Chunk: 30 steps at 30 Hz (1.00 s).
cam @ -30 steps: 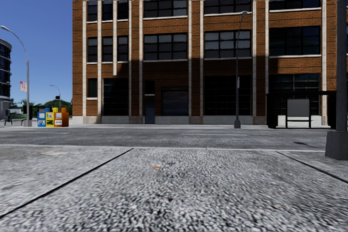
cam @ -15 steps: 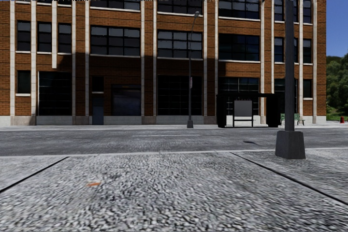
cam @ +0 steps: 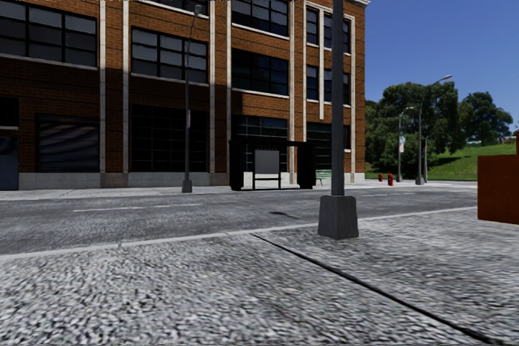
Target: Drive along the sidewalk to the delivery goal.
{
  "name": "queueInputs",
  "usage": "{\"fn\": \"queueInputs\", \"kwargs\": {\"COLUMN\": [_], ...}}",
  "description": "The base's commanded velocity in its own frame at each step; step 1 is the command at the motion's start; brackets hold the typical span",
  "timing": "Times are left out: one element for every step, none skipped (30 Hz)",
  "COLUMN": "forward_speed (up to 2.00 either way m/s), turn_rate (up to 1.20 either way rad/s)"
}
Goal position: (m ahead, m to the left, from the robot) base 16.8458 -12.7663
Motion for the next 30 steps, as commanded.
{"fn": "queueInputs", "kwargs": {"forward_speed": [1.24, 1.24, 1.25, 1.25, 1.25, 1.25, 1.25, 1.25, 1.25, 1.25, 1.25, 1.25, 1.25, 1.25, 1.25, 1.25, 1.25, 1.25, 1.25, 1.25, 1.25, 1.25, 1.25, 1.25, 1.25, 1.25, 1.25, 1.26, 1.26, 1.27], "turn_rate": [-0.77, -0.77, -0.77, -0.77, -0.77, -0.77, -0.77, -0.77, -0.77, -0.77, -0.77, -0.77, -0.77, -0.77, -0.77, -0.77, -0.77, -0.77, -0.77, -0.77, -0.77, -0.77, -0.77, -0.77, -0.77, -0.77, -0.77, -0.77, -0.77, -0.77]}}
